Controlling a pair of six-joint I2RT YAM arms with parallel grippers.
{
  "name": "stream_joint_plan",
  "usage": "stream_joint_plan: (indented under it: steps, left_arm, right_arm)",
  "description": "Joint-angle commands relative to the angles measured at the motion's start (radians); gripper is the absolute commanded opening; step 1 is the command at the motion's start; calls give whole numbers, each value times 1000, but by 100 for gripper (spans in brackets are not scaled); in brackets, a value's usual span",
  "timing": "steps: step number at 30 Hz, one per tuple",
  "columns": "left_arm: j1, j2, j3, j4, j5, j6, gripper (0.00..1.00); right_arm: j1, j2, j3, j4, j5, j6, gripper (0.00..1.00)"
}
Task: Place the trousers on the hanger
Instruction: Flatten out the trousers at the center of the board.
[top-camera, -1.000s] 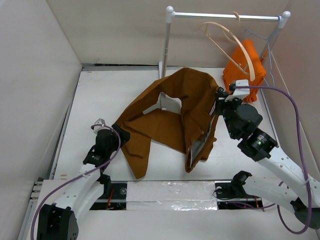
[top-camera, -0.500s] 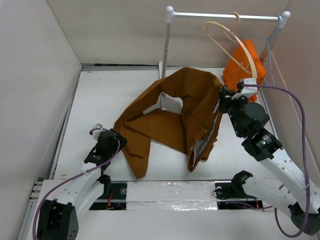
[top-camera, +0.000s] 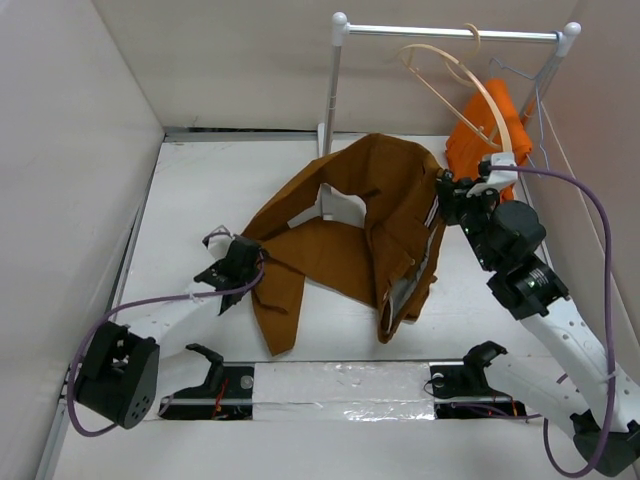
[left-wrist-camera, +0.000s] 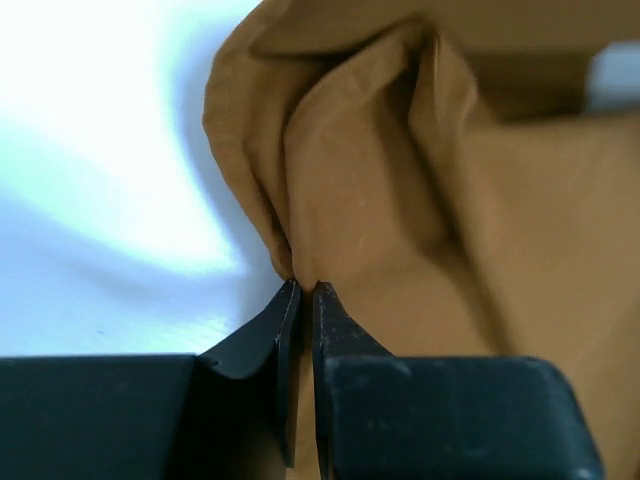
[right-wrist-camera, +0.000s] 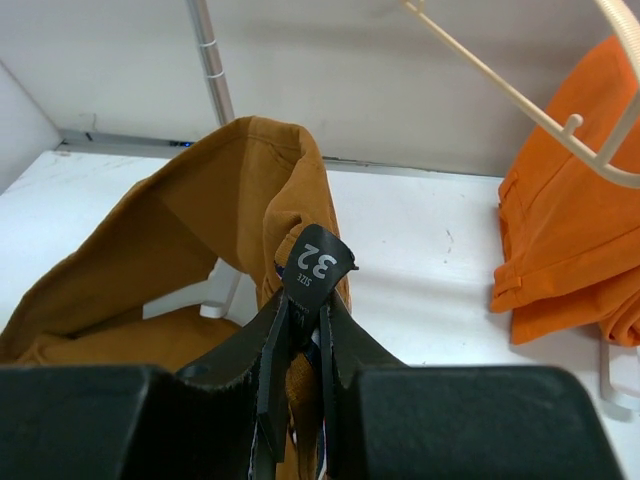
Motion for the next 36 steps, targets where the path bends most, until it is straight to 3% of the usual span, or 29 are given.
stream_joint_plan:
  steps: [1,6,11,16,18,22,23,27,29,31,36]
  left_arm:
    - [28,-73,175,-99,-162,19,0]
    - [132,-172,405,-163,-189,138,0]
    - [186,-153,609,-295,-230,234,0]
    - [197,-195,759,-383,-429,347,0]
    - [207,-221,764,-363,-472,413,0]
    - [218,-248,712,-370,-445,423,0]
    - [218,-253,686,-358,-431,412,0]
    - [218,-253,516,-268,-388,390,0]
    - [218,-200,503,-237,-379,384,0]
    - [238,-108,554,-231,-344,377,0]
    - [257,52,644,-174,-338,404,0]
  right_arm:
    - [-10,-57,56,39,-35,-10,0]
    - [32,-157,90,-51,-47,-14,0]
    - [108,-234,214,-175,-176,-25,0]
    - [118,-238,409,-315,-398,-13,0]
    - [118,-244,485,-362,-397,9,0]
    - [127,-243,460,-405,-200,19,0]
    - [127,-238,428,-413,-49,28,0]
    - [136,-188,206,-373,244,90,0]
    - [98,-153,103,-285,366,113,0]
    - [-9,-65,70,-231,391,134,0]
    - [-307,81,-67,-58,258,234,0]
